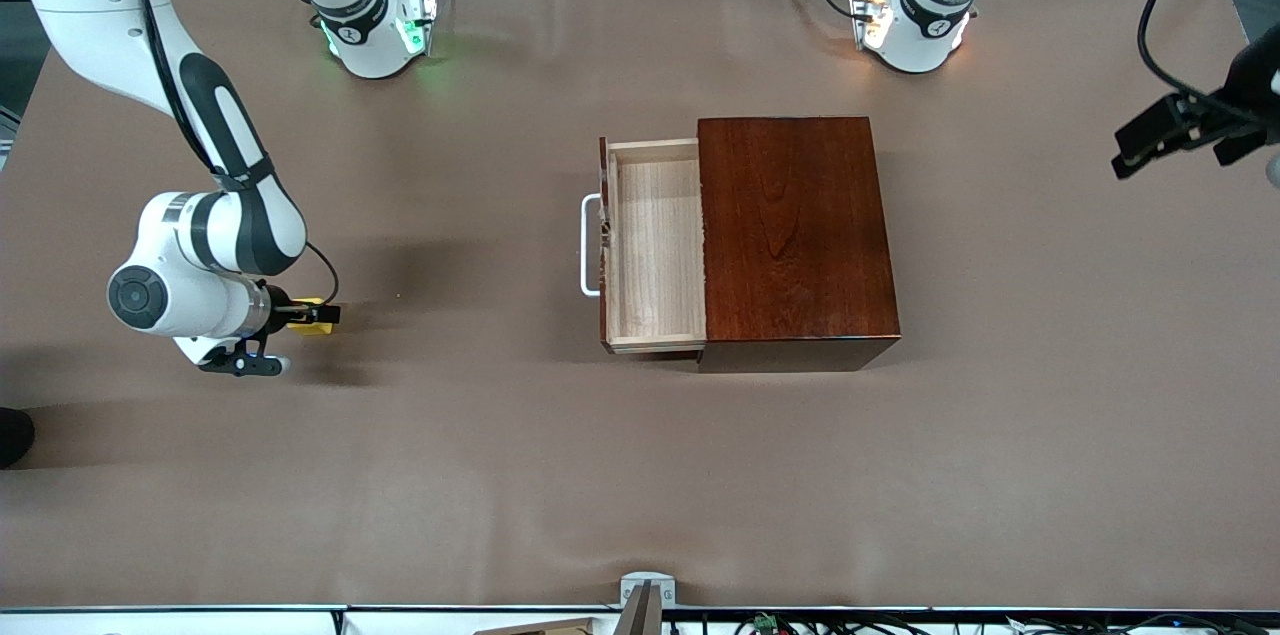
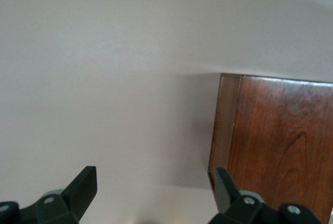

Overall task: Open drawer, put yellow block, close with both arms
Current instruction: 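Grasp the yellow cube with the right gripper and lift it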

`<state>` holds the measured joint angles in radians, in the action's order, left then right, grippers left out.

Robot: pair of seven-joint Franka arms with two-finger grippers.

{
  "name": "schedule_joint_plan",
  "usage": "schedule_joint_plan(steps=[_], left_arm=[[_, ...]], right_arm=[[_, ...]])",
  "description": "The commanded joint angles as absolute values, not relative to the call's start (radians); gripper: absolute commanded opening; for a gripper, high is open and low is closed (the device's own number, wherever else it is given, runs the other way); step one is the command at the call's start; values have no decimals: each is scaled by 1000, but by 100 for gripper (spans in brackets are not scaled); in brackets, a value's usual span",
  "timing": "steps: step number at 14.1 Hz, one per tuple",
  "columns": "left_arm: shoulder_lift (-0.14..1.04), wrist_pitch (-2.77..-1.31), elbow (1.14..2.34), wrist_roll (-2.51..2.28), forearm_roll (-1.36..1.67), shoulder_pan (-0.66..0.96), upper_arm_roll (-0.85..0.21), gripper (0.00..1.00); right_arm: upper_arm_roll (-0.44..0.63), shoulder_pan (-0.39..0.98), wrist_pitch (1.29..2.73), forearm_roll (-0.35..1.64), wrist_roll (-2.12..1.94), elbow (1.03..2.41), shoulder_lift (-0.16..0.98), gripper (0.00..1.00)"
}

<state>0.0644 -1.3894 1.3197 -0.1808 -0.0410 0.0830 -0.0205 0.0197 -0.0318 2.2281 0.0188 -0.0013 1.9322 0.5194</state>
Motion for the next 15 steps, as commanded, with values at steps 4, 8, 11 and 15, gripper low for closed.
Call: schedule_joint_plan(steps=[4, 8, 11, 15], left_arm=[[-78, -1450, 1516, -149, -32, 41, -80, 100], [-75, -1442, 1511, -149, -38, 48, -84, 100], [-83, -1414, 1506, -147, -38, 45, -84, 100], [-97, -1394, 1506, -149, -37, 40, -80, 100]], right_arm=[[11, -68, 2229, 28, -104, 1950, 500, 0], [5, -58, 2122, 34, -94, 1893, 476, 0], [2, -45, 1996, 63, -59, 1827, 434, 0], [2, -2, 1859, 98, 40, 1747, 387, 0]])
